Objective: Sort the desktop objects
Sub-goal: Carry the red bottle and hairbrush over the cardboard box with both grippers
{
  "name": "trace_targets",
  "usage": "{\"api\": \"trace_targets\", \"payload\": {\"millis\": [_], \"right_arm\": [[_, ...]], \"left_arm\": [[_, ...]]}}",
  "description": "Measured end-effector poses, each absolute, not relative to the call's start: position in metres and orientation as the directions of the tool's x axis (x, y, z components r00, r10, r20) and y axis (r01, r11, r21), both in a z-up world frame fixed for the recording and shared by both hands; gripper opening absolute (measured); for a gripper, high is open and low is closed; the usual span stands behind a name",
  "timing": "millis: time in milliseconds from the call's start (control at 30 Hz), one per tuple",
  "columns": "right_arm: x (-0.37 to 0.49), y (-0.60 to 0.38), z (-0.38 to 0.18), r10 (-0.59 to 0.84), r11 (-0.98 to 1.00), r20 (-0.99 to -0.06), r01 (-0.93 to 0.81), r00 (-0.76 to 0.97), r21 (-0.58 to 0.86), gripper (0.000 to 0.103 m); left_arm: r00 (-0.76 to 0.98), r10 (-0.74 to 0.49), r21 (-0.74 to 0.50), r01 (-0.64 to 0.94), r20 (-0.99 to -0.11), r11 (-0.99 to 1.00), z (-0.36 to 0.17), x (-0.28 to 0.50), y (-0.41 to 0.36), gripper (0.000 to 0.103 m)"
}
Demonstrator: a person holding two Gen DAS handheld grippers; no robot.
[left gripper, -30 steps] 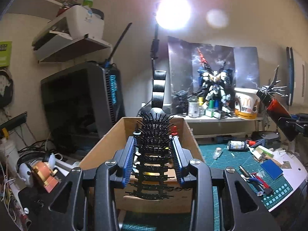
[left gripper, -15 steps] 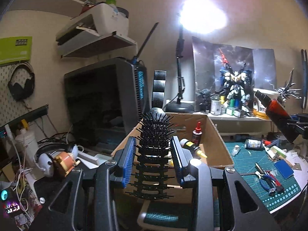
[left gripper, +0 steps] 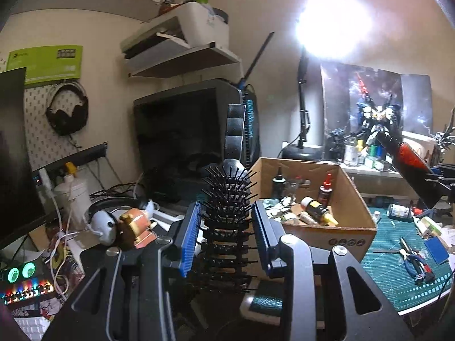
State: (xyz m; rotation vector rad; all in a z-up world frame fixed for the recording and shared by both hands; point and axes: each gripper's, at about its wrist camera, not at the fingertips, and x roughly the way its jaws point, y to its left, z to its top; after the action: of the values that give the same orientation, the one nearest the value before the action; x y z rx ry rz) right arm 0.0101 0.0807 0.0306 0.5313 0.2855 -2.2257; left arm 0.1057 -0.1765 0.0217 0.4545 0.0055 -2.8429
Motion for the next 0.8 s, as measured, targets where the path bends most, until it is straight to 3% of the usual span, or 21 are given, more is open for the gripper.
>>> {"api": "trace_targets", "payload": {"millis": [800], "right_arm": [[0.000, 0.042, 0.025, -0.725, -0.559, -0.478, 0.829, -0.496, -0.013, 0.032]], "left_arm": [[-0.878, -0.332, 0.045, 0.338, -0.344, -0.940, 0.013, 0.118, -0.197, 0.037]]}}
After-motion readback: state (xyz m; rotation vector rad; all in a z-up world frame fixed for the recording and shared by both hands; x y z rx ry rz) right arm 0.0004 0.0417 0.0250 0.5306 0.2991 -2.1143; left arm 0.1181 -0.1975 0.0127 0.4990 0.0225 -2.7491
